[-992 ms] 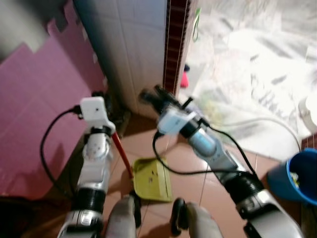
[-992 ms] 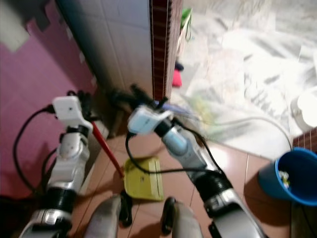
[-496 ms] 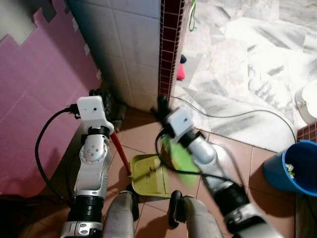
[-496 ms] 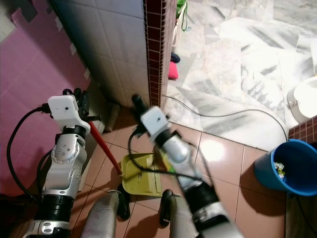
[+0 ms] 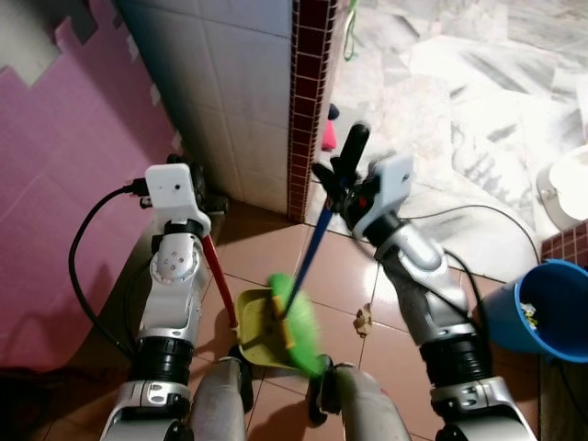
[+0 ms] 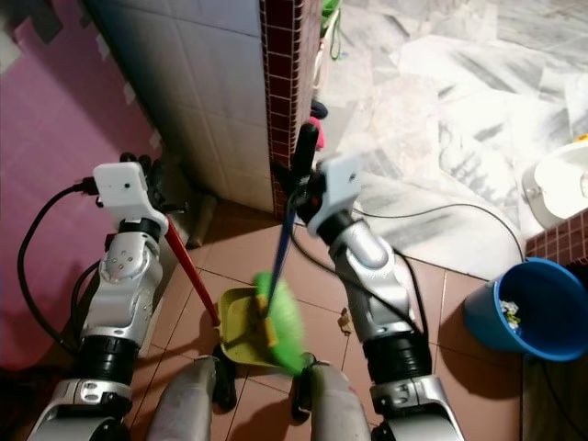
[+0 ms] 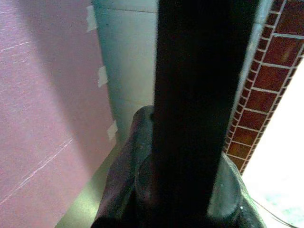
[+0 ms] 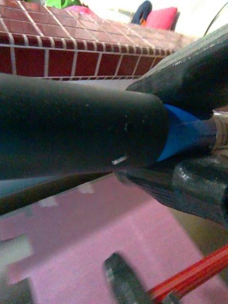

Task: Sweep floor

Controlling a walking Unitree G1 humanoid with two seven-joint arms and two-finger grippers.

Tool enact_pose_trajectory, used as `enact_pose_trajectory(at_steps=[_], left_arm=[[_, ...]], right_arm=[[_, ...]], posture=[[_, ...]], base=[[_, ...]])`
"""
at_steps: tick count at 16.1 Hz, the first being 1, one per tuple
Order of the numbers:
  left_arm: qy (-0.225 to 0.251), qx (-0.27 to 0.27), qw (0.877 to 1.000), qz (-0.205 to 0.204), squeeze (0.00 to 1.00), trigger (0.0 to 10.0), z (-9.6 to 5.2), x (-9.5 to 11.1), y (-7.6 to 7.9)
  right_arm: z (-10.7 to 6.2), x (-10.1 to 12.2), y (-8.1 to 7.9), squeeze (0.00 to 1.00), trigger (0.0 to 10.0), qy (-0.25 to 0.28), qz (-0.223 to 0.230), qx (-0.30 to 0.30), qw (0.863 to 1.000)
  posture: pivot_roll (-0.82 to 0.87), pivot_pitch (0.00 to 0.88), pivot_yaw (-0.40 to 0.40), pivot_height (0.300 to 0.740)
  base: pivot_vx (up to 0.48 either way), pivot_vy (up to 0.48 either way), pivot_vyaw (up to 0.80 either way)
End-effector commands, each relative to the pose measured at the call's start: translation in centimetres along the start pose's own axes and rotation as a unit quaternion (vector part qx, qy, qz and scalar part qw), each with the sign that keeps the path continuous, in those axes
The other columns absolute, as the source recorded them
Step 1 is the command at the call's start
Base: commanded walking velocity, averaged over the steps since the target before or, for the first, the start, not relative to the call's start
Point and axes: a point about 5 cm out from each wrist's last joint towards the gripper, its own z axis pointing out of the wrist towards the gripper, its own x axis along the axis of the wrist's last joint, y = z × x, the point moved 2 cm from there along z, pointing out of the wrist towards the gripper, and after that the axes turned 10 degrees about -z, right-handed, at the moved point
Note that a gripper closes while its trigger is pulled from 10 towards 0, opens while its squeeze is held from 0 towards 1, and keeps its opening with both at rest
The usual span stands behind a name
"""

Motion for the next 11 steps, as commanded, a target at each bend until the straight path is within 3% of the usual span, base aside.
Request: enact_pose_trajectory(at_steps=[1, 4, 7, 9, 11], left_arm=[[-0.050, -0.002, 0.999, -0.009, 0.00, 10.0, -0.5, -2.3, 0.6], [-0.046, -0.011, 0.999, -0.018, 0.00, 10.0, 0.5, -2.3, 1.5], [-0.042, -0.017, 0.999, -0.022, 0.00, 10.0, 1.1, -2.2, 2.0], [-0.041, -0.019, 0.999, -0.022, 0.00, 10.0, 1.3, -2.3, 2.0], [-0.040, -0.024, 0.999, -0.018, 0.00, 10.0, 1.6, -2.3, 2.2]], right_arm=[[0.6, 1.6, -0.6, 0.00, 10.0, 0.022, 0.051, 0.021, 0.998], [1.9, 5.0, 0.8, 0.00, 10.0, 0.059, 0.022, 0.018, 0.998], [2.6, 7.5, 1.9, 0.00, 10.0, 0.087, -0.086, 0.022, 0.992], [2.8, 8.2, 2.4, 0.00, 10.0, 0.090, -0.114, 0.014, 0.989], [2.8, 9.3, 4.5, 0.00, 10.0, 0.103, -0.184, -0.035, 0.977]], posture=[[-0.06, 0.243, -0.024, 0.740], [-0.09, 0.199, -0.031, 0.740], [-0.09, 0.161, -0.030, 0.740], [-0.10, 0.149, -0.027, 0.740], [-0.09, 0.130, -0.020, 0.740]], base=[[0.000, 0.000, 0.00], [0.000, 0.000, 0.00], [0.000, 0.000, 0.00], [0.000, 0.000, 0.00], [0.000, 0.000, 0.00]])
